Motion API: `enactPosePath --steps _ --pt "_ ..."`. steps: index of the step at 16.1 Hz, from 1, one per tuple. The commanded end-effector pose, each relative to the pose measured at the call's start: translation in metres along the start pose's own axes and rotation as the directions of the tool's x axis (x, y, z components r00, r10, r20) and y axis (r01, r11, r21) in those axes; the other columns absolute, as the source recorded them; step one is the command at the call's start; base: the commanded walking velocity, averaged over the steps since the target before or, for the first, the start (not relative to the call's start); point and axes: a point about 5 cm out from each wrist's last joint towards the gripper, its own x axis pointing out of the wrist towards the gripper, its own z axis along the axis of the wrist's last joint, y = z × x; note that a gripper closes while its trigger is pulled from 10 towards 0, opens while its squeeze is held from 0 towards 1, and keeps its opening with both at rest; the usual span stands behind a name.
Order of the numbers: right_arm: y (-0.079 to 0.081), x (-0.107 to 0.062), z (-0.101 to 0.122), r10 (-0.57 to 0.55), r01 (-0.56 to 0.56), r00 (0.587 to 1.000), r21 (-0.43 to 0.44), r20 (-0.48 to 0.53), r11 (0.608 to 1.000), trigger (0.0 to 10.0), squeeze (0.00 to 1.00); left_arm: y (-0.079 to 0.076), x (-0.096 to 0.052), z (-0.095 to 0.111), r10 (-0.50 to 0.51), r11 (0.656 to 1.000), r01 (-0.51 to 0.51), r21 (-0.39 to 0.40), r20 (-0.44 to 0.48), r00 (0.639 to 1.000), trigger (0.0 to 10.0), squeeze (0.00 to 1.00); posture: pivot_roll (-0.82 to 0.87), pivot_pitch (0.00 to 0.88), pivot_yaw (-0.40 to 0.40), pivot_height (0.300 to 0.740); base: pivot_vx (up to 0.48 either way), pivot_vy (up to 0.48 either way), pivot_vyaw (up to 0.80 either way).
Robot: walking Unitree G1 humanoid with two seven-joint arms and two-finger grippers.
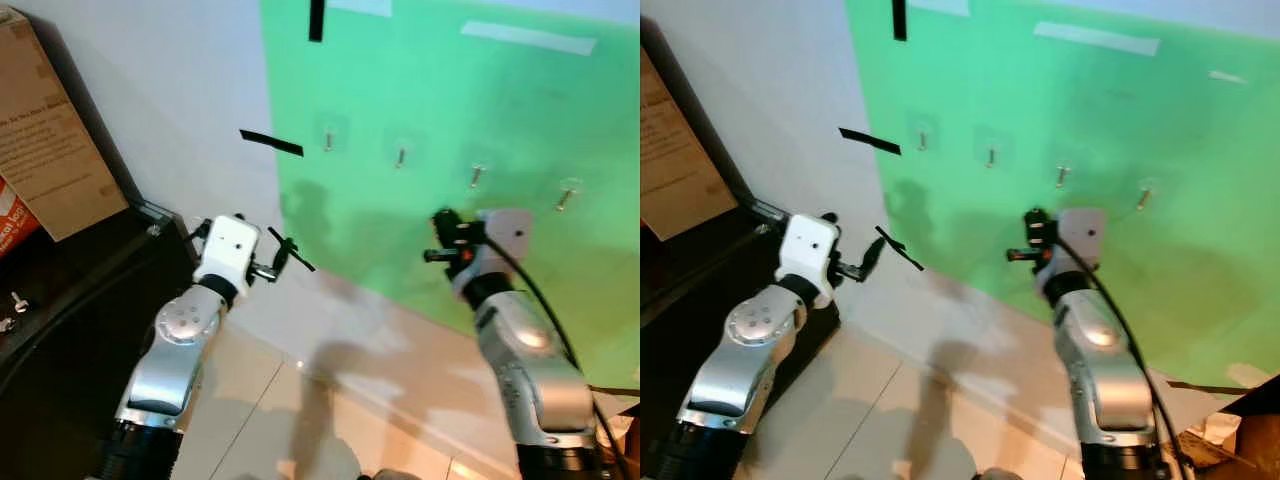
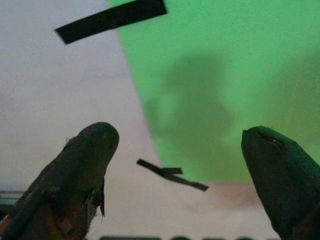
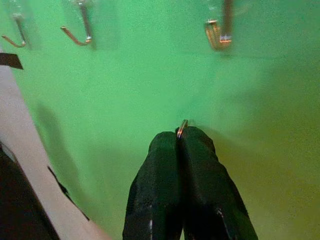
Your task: Hang keys on a hook
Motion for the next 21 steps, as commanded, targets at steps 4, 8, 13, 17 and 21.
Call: enactPosePath --steps 4,8,13,17,21 --pt "0.008 -0.002 0.003 0.051 -0.051 0.999 0.016 0.009 0.999 10.0 0.00 0.004 -0.004 -0.003 0.005 1.000 -0.005 0.008 -0.010 1.000 10.0 0.00 -0.12 0.000 0.031 0.740 0.000 -0.361 0.00" --pt "0.012 -0.007 0.005 0.100 -0.100 0.995 0.030 0.023 0.994 10.0 0.00 0.000 -0.006 -0.004 -0.055 0.998 0.055 -0.011 -0.014 0.998 10.0 0.00 -0.12 0.000 0.034 0.740 0.000 -0.091 0.00" --pt "0.012 -0.013 0.020 0.149 -0.158 0.983 0.087 0.110 0.984 10.0 0.00 -0.014 -0.017 0.001 -0.308 0.950 0.308 -0.051 0.016 0.951 10.0 0.00 -0.12 0.000 0.046 0.740 0.000 0.000 0.00" --pt "0.012 -0.013 0.031 0.168 -0.186 0.973 0.105 0.157 0.977 10.0 0.00 -0.023 -0.026 0.005 -0.450 0.890 0.451 -0.062 0.030 0.892 10.0 0.00 -0.13 0.000 0.048 0.740 0.000 0.000 0.00" --pt "0.012 -0.006 0.043 0.157 -0.184 0.968 0.126 0.195 0.975 10.0 0.00 -0.025 -0.028 0.007 -0.479 0.875 0.480 -0.063 0.032 0.877 10.0 0.00 -0.13 0.000 0.045 0.740 0.000 0.000 0.00"
